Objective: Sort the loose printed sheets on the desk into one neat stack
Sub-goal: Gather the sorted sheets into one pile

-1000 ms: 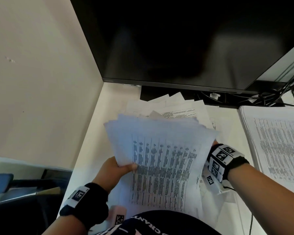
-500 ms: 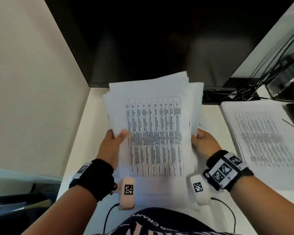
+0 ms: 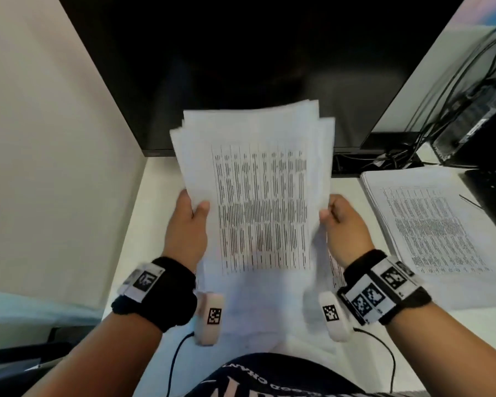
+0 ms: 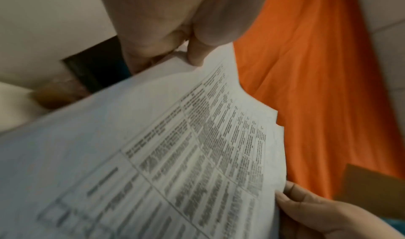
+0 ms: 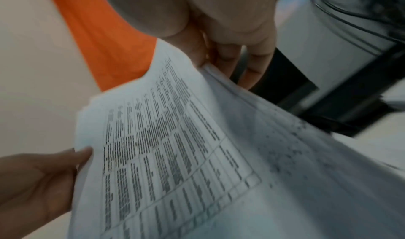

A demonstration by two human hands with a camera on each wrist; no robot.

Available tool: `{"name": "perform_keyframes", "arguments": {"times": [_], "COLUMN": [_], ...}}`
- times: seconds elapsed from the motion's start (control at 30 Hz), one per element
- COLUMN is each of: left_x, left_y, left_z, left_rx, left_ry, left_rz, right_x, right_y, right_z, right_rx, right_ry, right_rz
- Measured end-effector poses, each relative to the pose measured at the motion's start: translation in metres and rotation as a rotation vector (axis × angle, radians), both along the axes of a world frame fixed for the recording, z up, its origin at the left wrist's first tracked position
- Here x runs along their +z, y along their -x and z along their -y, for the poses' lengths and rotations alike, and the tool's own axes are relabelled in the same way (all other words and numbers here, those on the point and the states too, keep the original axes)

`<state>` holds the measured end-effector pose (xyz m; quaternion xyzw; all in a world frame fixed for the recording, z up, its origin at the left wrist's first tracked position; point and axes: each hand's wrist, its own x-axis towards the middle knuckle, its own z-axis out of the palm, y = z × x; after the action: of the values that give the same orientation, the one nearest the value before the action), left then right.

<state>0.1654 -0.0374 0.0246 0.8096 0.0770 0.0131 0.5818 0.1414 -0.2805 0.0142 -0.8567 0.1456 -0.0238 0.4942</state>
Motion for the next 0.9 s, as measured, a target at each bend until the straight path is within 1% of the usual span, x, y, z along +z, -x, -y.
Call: {"name": "perform_keyframes", "arguments": {"times": [0.1, 0.17, 0.2, 0.27, 0.33, 0.43, 0.53, 0.63, 0.7, 0.8, 0.9], "left_x": [0.045, 0.062, 0.065, 0.06, 0.047, 0.028, 0.028, 0.033, 0.03, 0.012, -0.005], "left_y": [0.001, 0.009, 0.015, 0.025, 0.031, 0.029, 0.027, 0.029, 0.032, 0.033, 0.031], "left_z": [0.004, 0.01, 0.013, 0.021, 0.026, 0.026, 0.029, 0.031, 0.03, 0.029, 0.03], "left_rx": [0.012, 0.003, -0.009, -0.021, -0.026, -0.023, 0.014, 0.08, 0.11, 0.106, 0.031], "left_ry": [0.088, 0.125, 0.156, 0.227, 0.282, 0.255, 0.217, 0.222, 0.233, 0.264, 0.214], "left_rz": [0.264, 0.413, 0.442, 0.399, 0.296, 0.2, 0.21, 0.296, 0.32, 0.255, 0.165], "right_x": [0.038, 0.055, 0.057, 0.048, 0.034, 0.02, 0.021, 0.027, 0.028, 0.017, 0.002], "right_y": [-0.001, 0.004, 0.006, 0.009, 0.011, 0.008, 0.004, 0.006, 0.011, 0.015, 0.017], "right_z": [-0.004, -0.01, -0.014, -0.021, -0.028, -0.033, -0.036, -0.035, -0.034, -0.032, -0.031], "right_rx": [-0.044, -0.042, -0.03, -0.012, -0.006, 0.02, 0.014, -0.044, -0.058, -0.028, 0.012], "right_ry": [-0.034, -0.086, -0.122, -0.175, -0.17, -0.16, -0.138, -0.214, -0.26, -0.275, -0.268], "right_rz": [0.246, 0.392, 0.433, 0.441, 0.355, 0.247, 0.221, 0.277, 0.307, 0.24, 0.133]}}
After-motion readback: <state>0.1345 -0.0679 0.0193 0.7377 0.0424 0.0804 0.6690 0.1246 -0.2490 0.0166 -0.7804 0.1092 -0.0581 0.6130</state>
